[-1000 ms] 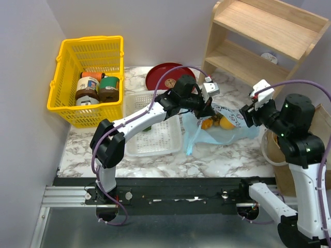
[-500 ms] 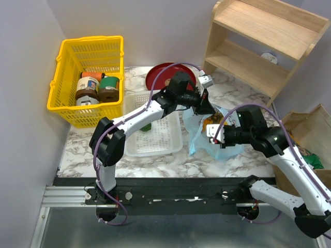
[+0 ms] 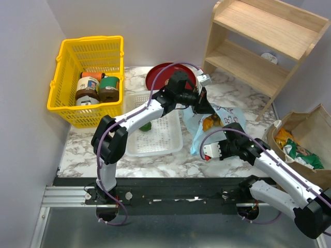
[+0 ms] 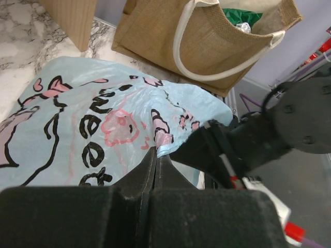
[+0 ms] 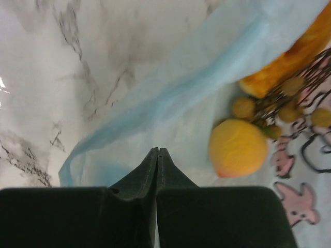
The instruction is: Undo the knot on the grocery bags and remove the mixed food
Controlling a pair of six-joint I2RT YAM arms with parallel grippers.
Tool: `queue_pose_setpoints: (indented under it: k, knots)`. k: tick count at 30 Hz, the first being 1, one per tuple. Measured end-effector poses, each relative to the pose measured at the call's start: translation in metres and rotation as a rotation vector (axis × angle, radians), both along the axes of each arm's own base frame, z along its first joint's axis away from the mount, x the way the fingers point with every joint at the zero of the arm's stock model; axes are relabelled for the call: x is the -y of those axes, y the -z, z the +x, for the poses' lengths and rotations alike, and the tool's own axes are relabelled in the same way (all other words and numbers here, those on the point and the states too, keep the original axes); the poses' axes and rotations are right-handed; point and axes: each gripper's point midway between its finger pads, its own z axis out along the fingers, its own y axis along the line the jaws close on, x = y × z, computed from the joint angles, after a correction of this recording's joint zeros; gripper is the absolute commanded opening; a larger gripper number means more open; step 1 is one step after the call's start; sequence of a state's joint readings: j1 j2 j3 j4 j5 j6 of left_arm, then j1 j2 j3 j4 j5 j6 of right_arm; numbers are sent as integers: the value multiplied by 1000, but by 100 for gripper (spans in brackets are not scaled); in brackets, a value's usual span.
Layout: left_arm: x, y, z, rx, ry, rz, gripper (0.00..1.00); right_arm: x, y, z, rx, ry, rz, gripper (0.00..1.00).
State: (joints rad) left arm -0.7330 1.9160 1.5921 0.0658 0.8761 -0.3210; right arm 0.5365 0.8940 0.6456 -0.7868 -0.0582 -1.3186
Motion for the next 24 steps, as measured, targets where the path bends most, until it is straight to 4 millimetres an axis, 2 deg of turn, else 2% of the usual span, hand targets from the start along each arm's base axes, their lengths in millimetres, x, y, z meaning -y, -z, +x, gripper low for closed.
queue_pose_setpoints:
  k: [1, 3, 8, 11, 12, 15, 18, 20, 21, 23, 24]
  knots:
    - [0, 0, 0, 3, 3, -1, 0, 7, 4, 2, 6, 24, -23, 9]
    - [-1, 0, -1, 9, 11, -3, 0, 13, 0, 10, 49, 72, -31, 10]
    - [-3, 2, 2, 8, 18, -3, 0, 13, -15, 35, 85, 239, 41, 17]
    - [-4, 9, 8, -11, 19, 1, 0, 11, -19, 56, 43, 369, 86, 29]
    - [-3, 11, 10, -17, 18, 3, 0, 12, -22, 69, 25, 434, 105, 44]
    - [-5, 14, 31, -17, -13, -4, 0, 13, -18, 89, -20, 527, 136, 57]
    - [-12, 16, 50, -27, -46, -10, 0, 18, -16, 105, -30, 590, 158, 64]
    - [-14, 17, 59, -35, -62, -20, 0, 16, -14, 111, -41, 601, 162, 65]
    - [-15, 18, 62, -43, -68, -24, 2, 15, -12, 114, -47, 606, 163, 65]
    - [-15, 22, 67, -59, -80, -32, 20, 15, -8, 117, -56, 613, 161, 66]
    - [-16, 24, 70, -63, -86, -34, 26, 15, -6, 119, -61, 615, 161, 65]
